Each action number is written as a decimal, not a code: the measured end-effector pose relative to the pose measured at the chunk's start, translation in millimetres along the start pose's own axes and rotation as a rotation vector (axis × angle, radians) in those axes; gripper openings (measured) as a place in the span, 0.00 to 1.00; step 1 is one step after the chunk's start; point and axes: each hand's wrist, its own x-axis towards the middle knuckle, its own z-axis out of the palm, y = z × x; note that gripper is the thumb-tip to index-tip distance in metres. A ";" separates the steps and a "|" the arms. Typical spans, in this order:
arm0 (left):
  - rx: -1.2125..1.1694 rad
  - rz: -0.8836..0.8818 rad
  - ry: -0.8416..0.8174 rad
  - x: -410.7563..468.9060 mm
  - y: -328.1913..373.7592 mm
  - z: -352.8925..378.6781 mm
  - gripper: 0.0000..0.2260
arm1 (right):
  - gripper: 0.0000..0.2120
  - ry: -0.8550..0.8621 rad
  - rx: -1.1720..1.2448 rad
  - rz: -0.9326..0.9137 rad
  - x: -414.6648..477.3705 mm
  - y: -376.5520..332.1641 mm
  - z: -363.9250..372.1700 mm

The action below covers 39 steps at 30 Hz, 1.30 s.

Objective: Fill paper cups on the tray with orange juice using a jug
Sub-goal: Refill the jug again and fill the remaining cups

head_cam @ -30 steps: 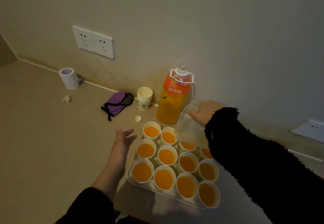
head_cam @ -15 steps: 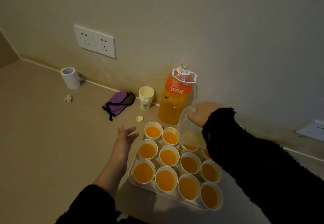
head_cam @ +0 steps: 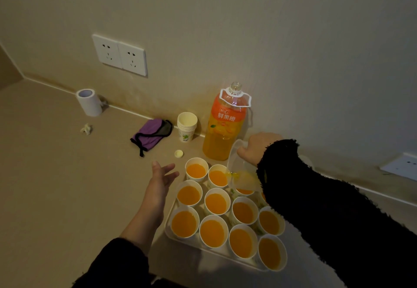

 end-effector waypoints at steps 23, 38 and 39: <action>0.005 -0.037 0.005 0.9 0.1 5.6 0.30 | 0.25 0.012 -0.013 0.009 -0.8 6.4 -6.0; -0.011 -0.053 -0.012 -7.9 6.9 18.6 0.31 | 0.25 0.109 0.092 0.031 -30.2 49.0 -27.2; -0.016 -0.051 -0.015 -9.1 6.6 19.3 0.31 | 0.24 0.115 0.107 0.026 -33.6 51.3 -28.3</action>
